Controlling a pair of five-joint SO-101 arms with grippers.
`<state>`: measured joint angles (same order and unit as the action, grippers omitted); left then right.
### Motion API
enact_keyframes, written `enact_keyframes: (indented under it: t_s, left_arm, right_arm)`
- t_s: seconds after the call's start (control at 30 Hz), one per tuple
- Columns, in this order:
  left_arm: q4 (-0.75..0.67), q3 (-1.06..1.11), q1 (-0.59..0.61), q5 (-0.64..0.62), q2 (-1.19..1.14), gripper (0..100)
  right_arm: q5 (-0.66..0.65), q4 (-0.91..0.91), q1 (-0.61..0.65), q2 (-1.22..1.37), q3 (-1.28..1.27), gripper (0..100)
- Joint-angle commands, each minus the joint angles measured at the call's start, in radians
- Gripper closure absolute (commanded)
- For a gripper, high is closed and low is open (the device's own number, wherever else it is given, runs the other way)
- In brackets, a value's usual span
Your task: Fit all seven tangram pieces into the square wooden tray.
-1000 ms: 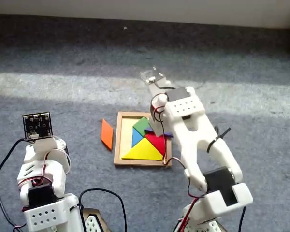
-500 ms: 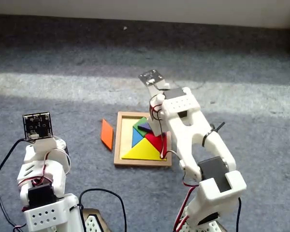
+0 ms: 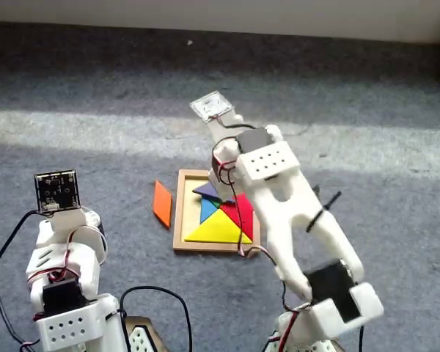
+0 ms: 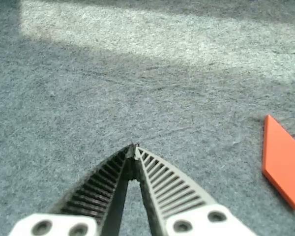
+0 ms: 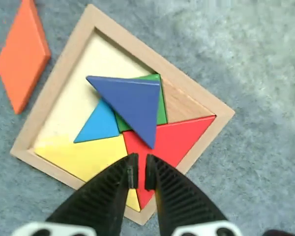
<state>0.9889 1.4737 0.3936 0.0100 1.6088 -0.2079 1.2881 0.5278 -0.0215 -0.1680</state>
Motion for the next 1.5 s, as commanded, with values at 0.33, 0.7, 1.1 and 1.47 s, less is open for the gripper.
enact_keyframes:
  t_s: [0.33,0.7,1.1,1.47]
  left_arm:
    - [0.080,-0.260,-0.093,0.051,-0.002,100]
    - [0.160,-0.483,-0.371,0.124,-0.173,97]
    - [0.152,-0.885,-0.668,0.124,-0.972,83]
    - [0.152,-1.167,-0.773,0.120,-1.520,83]
  right_arm:
    - [0.206,-0.099,-0.410,-0.593,-0.450,96.1]
    - [0.285,-0.486,-0.484,-0.839,-0.944,96.2]
    - [0.348,-0.515,-0.584,-0.918,-0.954,96.2]
    - [0.348,-0.561,-0.585,-0.912,-0.957,96.2]
